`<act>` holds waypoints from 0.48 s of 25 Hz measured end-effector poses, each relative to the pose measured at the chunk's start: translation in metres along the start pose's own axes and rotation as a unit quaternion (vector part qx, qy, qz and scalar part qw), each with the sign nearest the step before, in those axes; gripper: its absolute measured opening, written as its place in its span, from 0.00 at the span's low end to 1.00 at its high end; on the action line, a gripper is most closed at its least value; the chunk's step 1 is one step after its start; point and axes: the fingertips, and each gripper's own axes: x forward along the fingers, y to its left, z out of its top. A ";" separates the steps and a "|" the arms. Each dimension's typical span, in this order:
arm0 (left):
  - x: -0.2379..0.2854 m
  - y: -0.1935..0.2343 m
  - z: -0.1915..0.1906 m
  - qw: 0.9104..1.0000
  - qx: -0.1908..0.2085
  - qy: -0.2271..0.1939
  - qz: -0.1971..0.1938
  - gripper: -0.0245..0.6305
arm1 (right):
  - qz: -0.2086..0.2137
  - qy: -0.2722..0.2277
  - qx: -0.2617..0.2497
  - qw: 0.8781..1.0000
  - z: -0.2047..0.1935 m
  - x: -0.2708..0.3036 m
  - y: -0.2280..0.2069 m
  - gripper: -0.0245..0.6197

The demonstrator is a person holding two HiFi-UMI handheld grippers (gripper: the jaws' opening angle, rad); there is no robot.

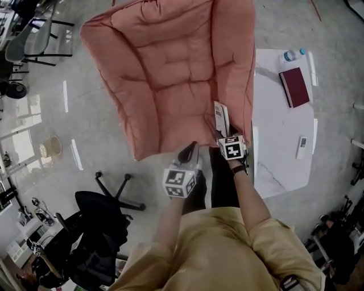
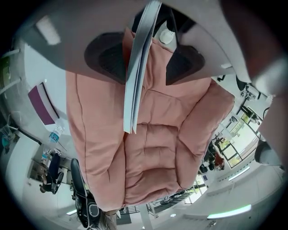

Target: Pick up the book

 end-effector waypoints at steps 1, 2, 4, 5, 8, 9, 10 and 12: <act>0.001 0.001 -0.002 1.000 -0.002 0.002 0.002 0.04 | 0.000 0.000 -0.002 1.000 0.001 0.004 0.000 0.47; 0.002 0.002 -0.004 1.000 -0.004 0.004 0.003 0.04 | 0.000 0.001 -0.002 1.000 0.000 0.008 0.000 0.47; 0.004 0.005 -0.008 1.000 -0.006 0.007 0.006 0.04 | 0.003 0.010 0.001 1.000 -0.003 0.017 0.001 0.45; 0.005 0.007 -0.009 1.000 -0.007 0.008 0.007 0.04 | 0.004 0.016 0.001 1.000 -0.005 0.022 0.002 0.45; 0.004 0.014 -0.015 1.000 -0.014 0.010 0.014 0.04 | -0.003 0.032 -0.008 0.999 -0.010 0.034 0.002 0.45; 0.003 0.017 -0.017 1.000 -0.016 0.012 0.016 0.04 | -0.007 0.037 -0.010 0.999 -0.011 0.037 0.001 0.45; 0.003 0.019 -0.018 1.000 -0.018 0.012 0.019 0.04 | -0.012 0.041 -0.011 0.999 -0.012 0.041 0.000 0.45; 0.002 0.024 -0.022 0.999 -0.023 0.014 0.023 0.04 | -0.028 0.048 -0.011 0.998 -0.013 0.046 -0.004 0.43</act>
